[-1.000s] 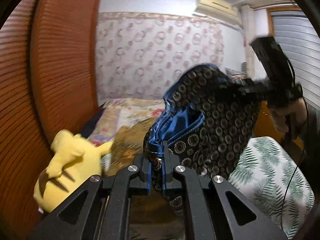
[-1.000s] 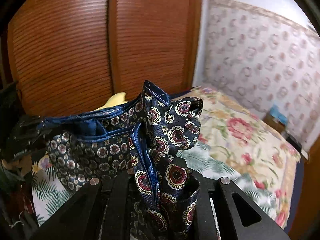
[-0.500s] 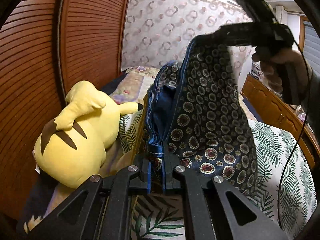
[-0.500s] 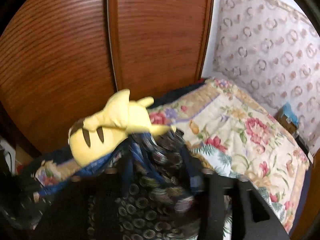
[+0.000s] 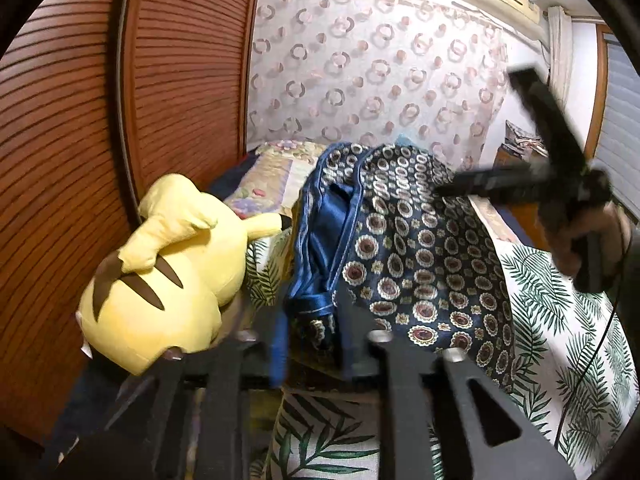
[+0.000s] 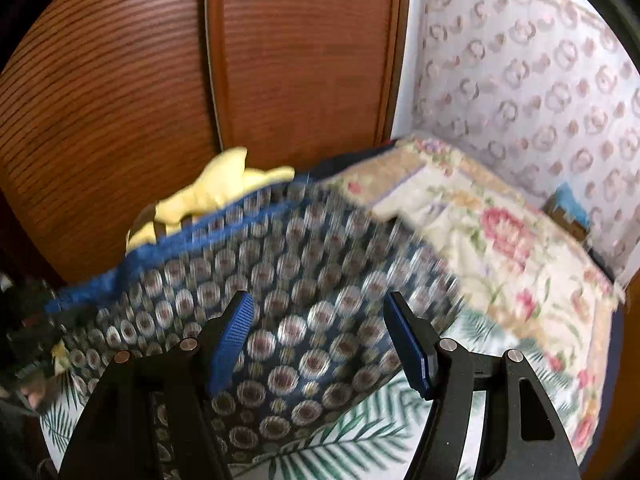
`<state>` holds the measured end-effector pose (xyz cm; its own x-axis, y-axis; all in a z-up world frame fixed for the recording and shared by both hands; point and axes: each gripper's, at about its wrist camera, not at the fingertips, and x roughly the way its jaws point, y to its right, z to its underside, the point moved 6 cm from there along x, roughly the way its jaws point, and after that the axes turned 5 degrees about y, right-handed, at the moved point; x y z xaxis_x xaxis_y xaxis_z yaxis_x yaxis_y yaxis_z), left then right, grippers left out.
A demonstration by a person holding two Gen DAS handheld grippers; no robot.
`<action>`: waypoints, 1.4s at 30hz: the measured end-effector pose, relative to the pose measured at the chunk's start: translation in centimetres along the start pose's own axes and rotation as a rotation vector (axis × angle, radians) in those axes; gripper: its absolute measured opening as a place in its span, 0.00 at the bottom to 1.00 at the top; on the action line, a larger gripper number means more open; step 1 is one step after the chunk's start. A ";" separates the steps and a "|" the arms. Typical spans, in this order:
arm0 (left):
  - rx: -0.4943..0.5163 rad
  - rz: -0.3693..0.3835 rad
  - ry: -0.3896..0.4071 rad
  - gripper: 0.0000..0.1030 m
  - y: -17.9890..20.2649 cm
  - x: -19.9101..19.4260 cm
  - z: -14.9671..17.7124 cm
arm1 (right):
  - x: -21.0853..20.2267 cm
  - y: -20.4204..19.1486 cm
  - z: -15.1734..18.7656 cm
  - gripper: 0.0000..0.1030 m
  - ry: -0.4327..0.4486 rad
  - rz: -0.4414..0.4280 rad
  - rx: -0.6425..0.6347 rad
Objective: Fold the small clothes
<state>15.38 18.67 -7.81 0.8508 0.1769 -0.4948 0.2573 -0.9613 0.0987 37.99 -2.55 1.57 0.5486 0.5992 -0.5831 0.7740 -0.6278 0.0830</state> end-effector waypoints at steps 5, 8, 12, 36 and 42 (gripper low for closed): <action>0.011 0.002 0.051 0.83 0.4 -1.8 -1.1 | 4.9 -0.6 0.2 0.68 -0.061 0.019 -0.013; 0.043 -0.006 0.076 0.84 1.1 -2.9 -1.8 | 5.1 -0.3 -0.4 0.68 -0.039 0.022 0.021; 0.068 -0.003 0.092 0.84 2.3 -4.0 -2.3 | 0.7 -1.8 1.0 0.68 0.003 0.055 0.033; 0.190 0.204 0.115 0.84 15.7 -9.0 -1.5 | -22.0 -7.7 15.6 0.80 0.260 0.377 0.255; 0.198 0.226 0.143 0.84 18.4 -10.5 -2.1 | -25.9 -8.4 18.1 0.80 0.337 0.473 0.342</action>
<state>12.13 -0.45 1.06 0.9354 -0.0312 -0.3523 -0.0276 -0.9995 0.0154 11.54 -21.77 1.29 0.9155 0.3085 -0.2581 0.3127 -0.9495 -0.0256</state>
